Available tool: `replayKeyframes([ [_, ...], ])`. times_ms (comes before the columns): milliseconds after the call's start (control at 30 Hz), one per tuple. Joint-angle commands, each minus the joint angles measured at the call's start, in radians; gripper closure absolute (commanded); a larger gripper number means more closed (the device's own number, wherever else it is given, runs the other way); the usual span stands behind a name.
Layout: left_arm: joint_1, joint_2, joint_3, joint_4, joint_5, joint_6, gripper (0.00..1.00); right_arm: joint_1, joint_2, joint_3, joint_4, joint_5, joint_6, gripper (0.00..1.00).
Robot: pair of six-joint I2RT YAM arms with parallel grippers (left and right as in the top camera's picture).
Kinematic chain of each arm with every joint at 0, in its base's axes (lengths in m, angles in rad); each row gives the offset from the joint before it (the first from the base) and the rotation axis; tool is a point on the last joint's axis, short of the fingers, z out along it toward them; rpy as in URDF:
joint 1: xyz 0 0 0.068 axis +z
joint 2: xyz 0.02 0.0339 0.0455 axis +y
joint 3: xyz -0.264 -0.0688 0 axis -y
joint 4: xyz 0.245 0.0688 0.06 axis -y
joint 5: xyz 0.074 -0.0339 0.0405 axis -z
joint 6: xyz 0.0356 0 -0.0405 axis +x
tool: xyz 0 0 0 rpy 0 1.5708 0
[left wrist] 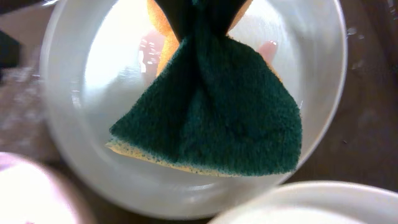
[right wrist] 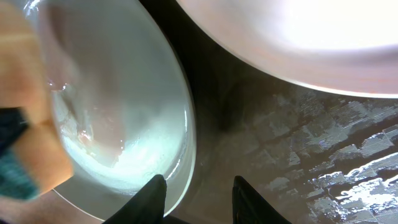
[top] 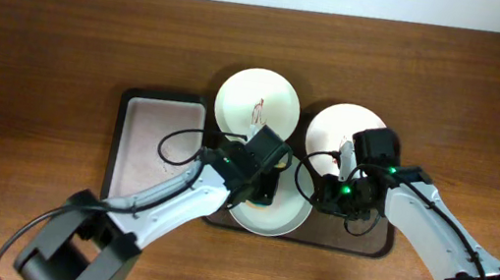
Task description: Clean dirty plates on tray and stack at the side
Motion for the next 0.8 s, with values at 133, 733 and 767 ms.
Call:
replayKeyframes([
  [133,0.001,0.070,0.014,0.006,0.008,-0.002,1.00,0.006,0.029,0.013,0.004,-0.013,-0.005,0.63],
  [733,0.004,-0.104,0.019,-0.130,-0.044,0.002,1.00,0.005,0.134,0.013,-0.002,0.036,0.006,0.78],
  [767,0.008,-0.130,0.019,-0.152,-0.083,0.002,1.00,0.005,0.134,0.013,0.001,0.036,0.006,0.75],
])
